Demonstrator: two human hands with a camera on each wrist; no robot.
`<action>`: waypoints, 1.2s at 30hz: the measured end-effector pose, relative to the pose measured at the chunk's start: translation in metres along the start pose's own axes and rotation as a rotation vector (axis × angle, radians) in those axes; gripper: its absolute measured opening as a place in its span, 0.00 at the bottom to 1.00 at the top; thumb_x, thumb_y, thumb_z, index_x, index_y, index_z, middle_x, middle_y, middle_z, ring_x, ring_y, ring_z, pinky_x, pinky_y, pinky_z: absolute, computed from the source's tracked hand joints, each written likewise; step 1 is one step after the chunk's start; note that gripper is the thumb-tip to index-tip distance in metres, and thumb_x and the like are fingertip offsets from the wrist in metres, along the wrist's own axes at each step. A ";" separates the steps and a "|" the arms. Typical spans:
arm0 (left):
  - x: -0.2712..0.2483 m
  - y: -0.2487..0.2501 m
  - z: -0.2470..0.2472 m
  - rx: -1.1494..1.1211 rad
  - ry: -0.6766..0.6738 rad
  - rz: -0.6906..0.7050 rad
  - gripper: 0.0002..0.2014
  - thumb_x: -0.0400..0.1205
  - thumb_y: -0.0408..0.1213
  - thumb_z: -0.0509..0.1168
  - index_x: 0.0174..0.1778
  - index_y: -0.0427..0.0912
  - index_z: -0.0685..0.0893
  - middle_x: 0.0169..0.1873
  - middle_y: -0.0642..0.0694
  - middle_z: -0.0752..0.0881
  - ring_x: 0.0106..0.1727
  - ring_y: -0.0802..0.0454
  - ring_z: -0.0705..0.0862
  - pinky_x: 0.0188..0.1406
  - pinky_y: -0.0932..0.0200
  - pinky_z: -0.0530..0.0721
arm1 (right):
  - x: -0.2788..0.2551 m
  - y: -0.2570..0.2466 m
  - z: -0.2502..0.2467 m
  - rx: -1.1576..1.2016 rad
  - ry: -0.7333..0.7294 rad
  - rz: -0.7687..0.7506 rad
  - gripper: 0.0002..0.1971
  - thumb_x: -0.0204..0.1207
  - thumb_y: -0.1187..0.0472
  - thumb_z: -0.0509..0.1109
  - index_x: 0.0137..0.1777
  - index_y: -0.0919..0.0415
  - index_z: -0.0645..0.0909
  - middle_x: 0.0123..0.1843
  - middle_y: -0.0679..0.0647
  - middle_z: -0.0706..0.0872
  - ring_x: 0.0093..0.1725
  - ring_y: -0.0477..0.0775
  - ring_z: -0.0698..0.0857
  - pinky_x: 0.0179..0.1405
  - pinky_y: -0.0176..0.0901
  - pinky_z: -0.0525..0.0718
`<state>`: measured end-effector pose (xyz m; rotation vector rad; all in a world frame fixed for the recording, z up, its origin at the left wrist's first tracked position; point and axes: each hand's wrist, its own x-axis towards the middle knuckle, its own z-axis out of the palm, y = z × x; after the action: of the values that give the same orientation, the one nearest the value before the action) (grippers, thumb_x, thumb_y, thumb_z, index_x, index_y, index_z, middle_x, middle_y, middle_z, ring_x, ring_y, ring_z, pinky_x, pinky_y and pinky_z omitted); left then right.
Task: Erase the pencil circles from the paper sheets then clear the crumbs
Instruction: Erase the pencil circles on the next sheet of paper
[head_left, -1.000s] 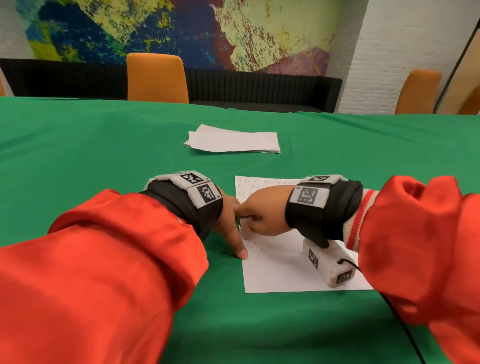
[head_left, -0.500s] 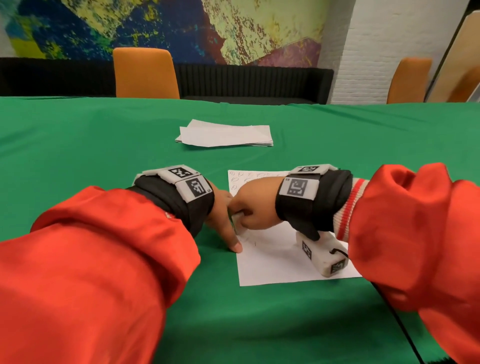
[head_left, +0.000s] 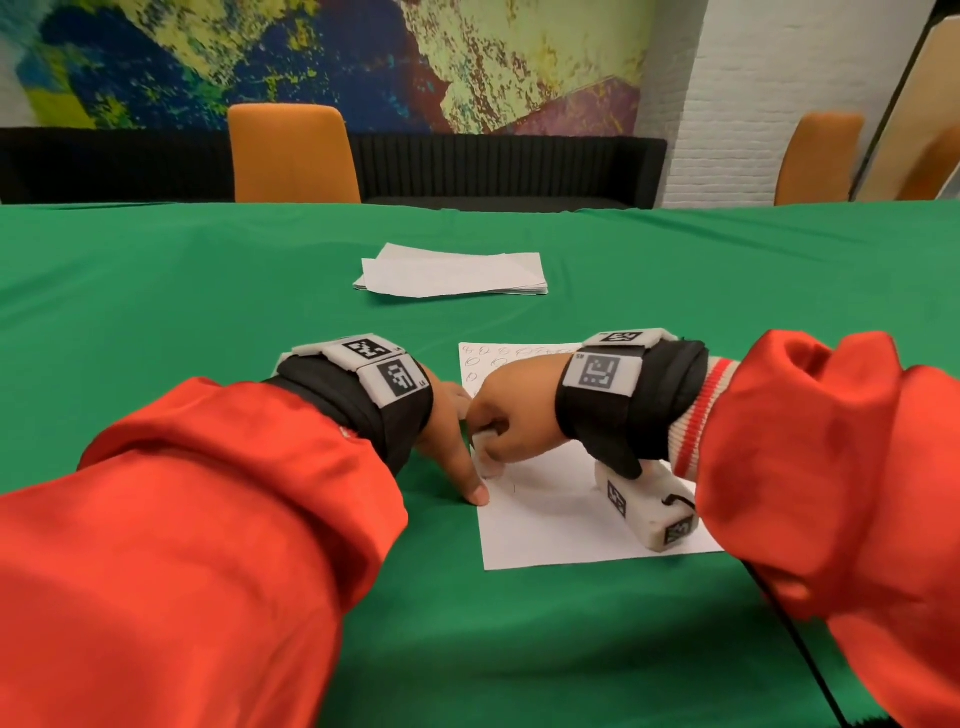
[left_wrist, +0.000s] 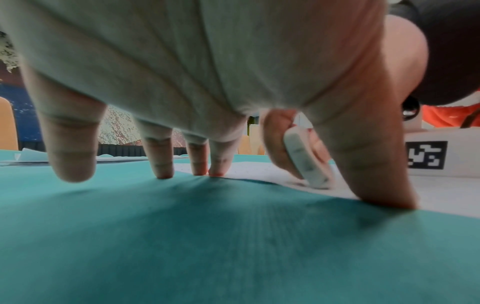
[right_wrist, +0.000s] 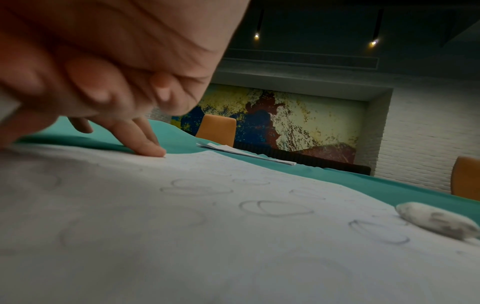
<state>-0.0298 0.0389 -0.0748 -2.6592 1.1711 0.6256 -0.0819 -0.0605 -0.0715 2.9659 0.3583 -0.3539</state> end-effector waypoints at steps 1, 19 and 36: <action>0.000 0.000 0.000 0.006 0.000 -0.009 0.36 0.75 0.54 0.71 0.78 0.51 0.67 0.79 0.51 0.63 0.77 0.52 0.66 0.66 0.61 0.66 | 0.001 0.000 0.000 -0.034 0.019 0.014 0.07 0.77 0.54 0.63 0.46 0.54 0.81 0.34 0.47 0.76 0.39 0.53 0.76 0.35 0.39 0.72; 0.002 0.001 0.001 0.026 0.003 0.013 0.34 0.76 0.53 0.71 0.77 0.48 0.70 0.76 0.48 0.67 0.75 0.50 0.68 0.64 0.61 0.68 | 0.000 0.002 0.002 0.048 -0.013 -0.038 0.07 0.75 0.54 0.65 0.37 0.52 0.74 0.30 0.45 0.74 0.31 0.47 0.74 0.31 0.37 0.71; 0.007 -0.001 0.004 -0.002 -0.003 0.044 0.32 0.75 0.52 0.72 0.74 0.48 0.74 0.73 0.46 0.70 0.74 0.48 0.69 0.65 0.61 0.69 | -0.001 0.002 0.002 0.101 -0.042 -0.057 0.07 0.74 0.55 0.67 0.35 0.51 0.76 0.29 0.46 0.76 0.29 0.44 0.74 0.33 0.38 0.73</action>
<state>-0.0256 0.0363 -0.0815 -2.6401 1.2319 0.6384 -0.0828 -0.0626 -0.0726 3.0456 0.4334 -0.4536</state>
